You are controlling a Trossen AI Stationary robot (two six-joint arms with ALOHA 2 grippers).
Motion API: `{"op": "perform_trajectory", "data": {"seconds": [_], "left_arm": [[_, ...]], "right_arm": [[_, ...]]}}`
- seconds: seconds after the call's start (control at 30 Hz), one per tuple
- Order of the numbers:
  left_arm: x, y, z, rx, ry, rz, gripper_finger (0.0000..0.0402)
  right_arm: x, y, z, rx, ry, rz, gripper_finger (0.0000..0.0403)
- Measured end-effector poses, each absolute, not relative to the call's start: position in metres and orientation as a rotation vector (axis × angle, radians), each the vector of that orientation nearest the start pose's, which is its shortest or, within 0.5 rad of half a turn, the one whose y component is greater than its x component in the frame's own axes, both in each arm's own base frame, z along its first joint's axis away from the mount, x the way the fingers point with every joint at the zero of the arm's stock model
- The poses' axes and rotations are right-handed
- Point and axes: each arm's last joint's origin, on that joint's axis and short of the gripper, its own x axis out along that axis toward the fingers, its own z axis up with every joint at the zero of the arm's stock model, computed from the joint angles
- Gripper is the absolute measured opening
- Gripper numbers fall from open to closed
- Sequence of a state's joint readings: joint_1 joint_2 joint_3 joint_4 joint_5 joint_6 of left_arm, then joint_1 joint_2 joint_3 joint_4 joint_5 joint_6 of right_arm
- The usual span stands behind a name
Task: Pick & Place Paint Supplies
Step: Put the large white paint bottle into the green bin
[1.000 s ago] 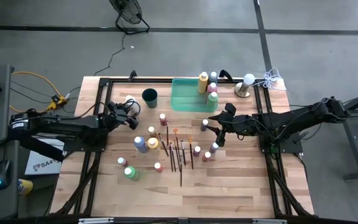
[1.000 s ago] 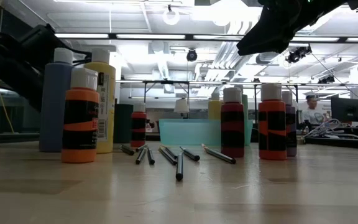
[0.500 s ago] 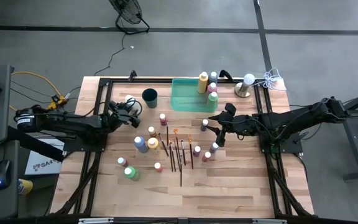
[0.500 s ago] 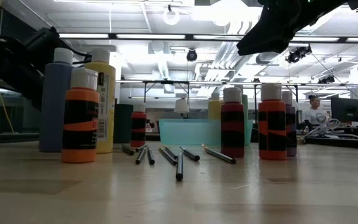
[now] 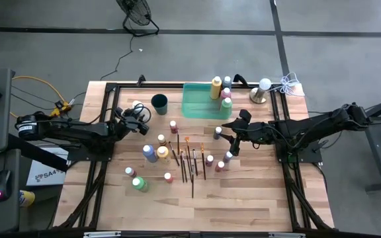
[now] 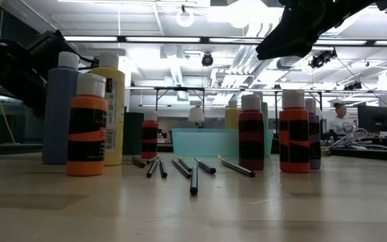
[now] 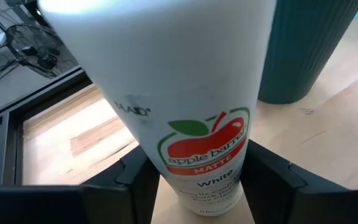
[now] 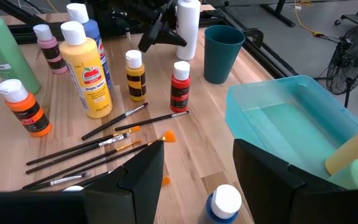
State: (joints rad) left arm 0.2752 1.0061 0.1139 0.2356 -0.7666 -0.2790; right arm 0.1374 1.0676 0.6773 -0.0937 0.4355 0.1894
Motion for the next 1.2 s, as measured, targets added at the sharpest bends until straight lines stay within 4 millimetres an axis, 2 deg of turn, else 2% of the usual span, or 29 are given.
{"op": "perform_trajectory", "data": {"seconds": [0.17, 0.27, 0.57, 0.93, 1.07, 1.2], "left_arm": [[0.138, 0.059, 0.122, -0.072, 0.512, 1.072, 0.0181], [0.139, 0.059, 0.130, -0.068, 0.489, 1.036, 0.0180], [0.140, 0.058, 0.173, -0.048, 0.500, 0.956, 0.0180], [0.136, 0.053, 0.231, -0.062, 0.486, 0.816, 0.0179], [0.137, 0.053, 0.253, -0.032, 0.466, 0.791, 0.0179], [0.139, 0.054, 0.272, -0.009, 0.423, 0.777, 0.0179]], "right_arm": [[0.225, 0.019, 0.253, 0.048, 0.436, -0.335, 0.0188], [0.225, 0.019, 0.253, 0.048, 0.436, -0.335, 0.0188], [0.225, 0.019, 0.254, 0.050, 0.426, -0.334, 0.0188], [0.232, 0.019, 0.268, 0.020, 0.294, -0.271, 0.0188], [0.234, 0.011, 0.285, 0.030, 0.328, -0.278, 0.0188], [0.234, 0.002, 0.316, 0.032, 0.342, -0.280, 0.0188]]}}
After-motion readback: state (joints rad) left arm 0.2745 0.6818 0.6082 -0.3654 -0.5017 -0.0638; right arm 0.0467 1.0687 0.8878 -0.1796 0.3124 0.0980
